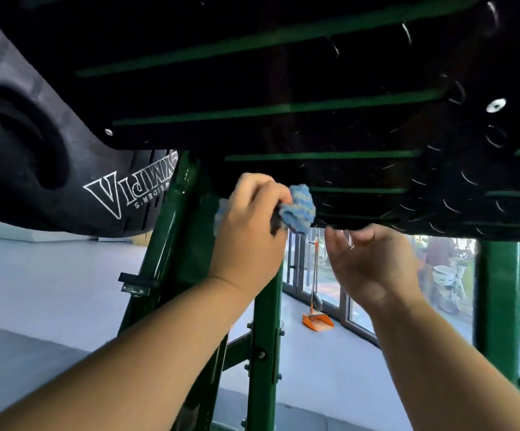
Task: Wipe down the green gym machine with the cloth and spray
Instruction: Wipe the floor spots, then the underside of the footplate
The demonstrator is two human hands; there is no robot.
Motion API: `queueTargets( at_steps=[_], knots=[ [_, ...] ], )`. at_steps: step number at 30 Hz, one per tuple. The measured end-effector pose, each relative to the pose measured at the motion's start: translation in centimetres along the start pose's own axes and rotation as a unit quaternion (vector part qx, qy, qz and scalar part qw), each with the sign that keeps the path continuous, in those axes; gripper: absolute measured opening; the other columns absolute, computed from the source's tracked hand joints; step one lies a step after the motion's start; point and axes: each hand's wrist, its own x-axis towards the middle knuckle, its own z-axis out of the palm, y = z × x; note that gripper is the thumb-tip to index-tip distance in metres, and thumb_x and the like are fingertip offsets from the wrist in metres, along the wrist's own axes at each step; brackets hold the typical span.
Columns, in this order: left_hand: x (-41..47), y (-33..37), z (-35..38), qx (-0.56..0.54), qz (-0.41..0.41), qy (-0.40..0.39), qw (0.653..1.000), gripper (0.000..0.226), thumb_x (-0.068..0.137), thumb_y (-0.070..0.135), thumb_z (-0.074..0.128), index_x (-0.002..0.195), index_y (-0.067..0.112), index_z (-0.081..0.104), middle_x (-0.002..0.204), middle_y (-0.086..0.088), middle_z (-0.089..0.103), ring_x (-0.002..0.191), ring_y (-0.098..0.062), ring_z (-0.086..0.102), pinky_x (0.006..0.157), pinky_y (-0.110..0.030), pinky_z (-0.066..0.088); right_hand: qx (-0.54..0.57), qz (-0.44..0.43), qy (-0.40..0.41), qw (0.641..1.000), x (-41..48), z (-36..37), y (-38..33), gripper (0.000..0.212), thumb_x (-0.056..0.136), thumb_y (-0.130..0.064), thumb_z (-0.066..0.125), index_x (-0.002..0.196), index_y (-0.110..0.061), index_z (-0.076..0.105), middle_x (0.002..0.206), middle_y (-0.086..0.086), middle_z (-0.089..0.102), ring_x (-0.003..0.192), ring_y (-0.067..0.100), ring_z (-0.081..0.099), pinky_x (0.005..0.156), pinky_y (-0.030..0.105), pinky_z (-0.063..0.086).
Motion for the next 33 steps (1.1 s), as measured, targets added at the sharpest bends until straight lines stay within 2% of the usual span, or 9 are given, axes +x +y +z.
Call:
queueTargets(
  at_steps=[7, 11, 12, 13, 15, 18, 23, 27, 33],
  knots=[
    [3.6, -2.0, -2.6, 0.136, 0.182, -0.017, 0.974, 0.022, 0.072, -0.007, 0.056, 0.09, 0.004, 0.063, 0.099, -0.002, 0.045, 0.088, -0.024, 0.05, 0.076, -0.028, 0.045, -0.008, -0.002, -0.055, 0.998, -0.5, -0.4, -0.4, 0.028, 0.061, 0.005, 0.035, 0.043, -0.016, 0.036, 0.065, -0.002, 0.041, 0.082, 0.018, 0.045, 0.088, 0.026, 0.048],
    [1.5, -2.9, 0.9, 0.155, 0.198, -0.081, 0.965, 0.021, 0.071, -0.004, 0.05, 0.079, 0.003, 0.068, 0.086, -0.01, 0.062, 0.087, -0.02, 0.043, 0.078, -0.023, 0.038, -0.045, -0.023, -0.033, 0.998, -0.2, -0.5, -0.3, 0.034, 0.079, 0.007, 0.027, 0.056, -0.018, 0.026, 0.14, 0.023, 0.037, 0.135, 0.03, 0.042, 0.086, 0.029, 0.046],
    [0.9, -2.9, 1.7, 0.154, 0.199, -0.108, 0.962, 0.024, 0.072, -0.002, 0.047, 0.079, 0.004, 0.069, 0.085, -0.011, 0.062, 0.086, -0.019, 0.043, 0.076, -0.023, 0.04, -0.059, -0.027, -0.027, 0.997, -0.1, -0.5, -0.3, 0.034, 0.079, 0.007, 0.027, 0.057, -0.019, 0.025, 0.141, 0.028, 0.009, 0.141, 0.038, 0.027, 0.084, 0.028, 0.045],
    [0.3, -2.7, 2.1, 0.153, 0.201, -0.133, 0.958, 0.027, 0.073, 0.0, 0.045, 0.081, 0.005, 0.07, 0.085, -0.011, 0.062, 0.086, -0.019, 0.044, 0.075, -0.027, 0.044, -0.069, -0.029, -0.03, 0.997, 0.0, -0.5, -0.2, 0.035, 0.078, 0.007, 0.027, 0.055, -0.019, 0.025, 0.108, 0.002, 0.022, 0.14, 0.04, 0.02, 0.081, 0.028, 0.043],
    [0.1, -1.7, 2.2, 0.145, 0.212, -0.137, 0.957, 0.03, 0.076, 0.001, 0.043, 0.084, 0.004, 0.072, 0.088, -0.011, 0.062, 0.086, -0.019, 0.045, 0.069, -0.034, 0.05, -0.073, -0.025, -0.045, 0.996, 0.1, -0.6, -0.1, 0.038, 0.077, 0.006, 0.028, 0.05, -0.021, 0.027, 0.094, 0.003, 0.034, 0.119, 0.009, 0.014, 0.076, 0.027, 0.041],
    [3.0, 1.1, 0.3, 0.119, 0.237, 0.006, 0.964, 0.023, 0.08, -0.002, 0.05, 0.088, 0.0, 0.071, 0.099, -0.006, 0.051, 0.088, -0.021, 0.047, 0.075, -0.027, 0.046, -0.071, -0.009, -0.056, 0.996, 0.7, -1.0, -0.4, 0.045, 0.076, 0.007, 0.028, 0.042, -0.022, 0.032, 0.069, -0.002, 0.041, 0.08, 0.013, 0.041, 0.073, 0.026, 0.041],
    [4.6, 1.6, 1.0, 0.139, 0.271, 0.055, 0.951, 0.028, 0.072, -0.011, 0.056, 0.089, 0.009, 0.064, 0.098, 0.0, 0.045, 0.088, -0.022, 0.046, 0.087, -0.017, 0.032, -0.025, 0.005, -0.069, 0.997, 1.4, -1.7, -0.1, 0.036, 0.064, 0.008, 0.03, 0.043, -0.021, 0.034, 0.083, 0.003, 0.043, 0.087, 0.019, 0.043, 0.076, 0.028, 0.044],
    [1.3, -1.8, 4.1, 0.169, 0.334, -0.081, 0.924, 0.023, 0.089, 0.001, 0.047, 0.085, 0.011, 0.067, 0.099, 0.003, 0.045, 0.088, -0.021, 0.046, 0.08, -0.032, 0.044, 0.008, -0.001, -0.116, 0.993, 1.2, -2.3, 0.0, 0.024, 0.051, 0.004, 0.03, 0.059, -0.018, 0.033, 0.081, 0.003, 0.048, 0.089, 0.02, 0.049, 0.083, 0.032, 0.045],
    [2.4, 0.4, 3.2, 0.161, 0.357, -0.057, 0.918, 0.032, 0.1, 0.006, 0.032, 0.091, 0.015, 0.062, 0.102, 0.001, 0.045, 0.094, -0.024, 0.044, 0.081, -0.037, 0.043, 0.031, 0.021, -0.127, 0.991, 1.4, -2.5, -0.1, 0.094, 0.044, 0.015, 0.02, 0.128, -0.012, 0.054, 0.129, 0.01, 0.062, 0.125, 0.026, 0.054, 0.112, 0.041, 0.034]
  ],
)
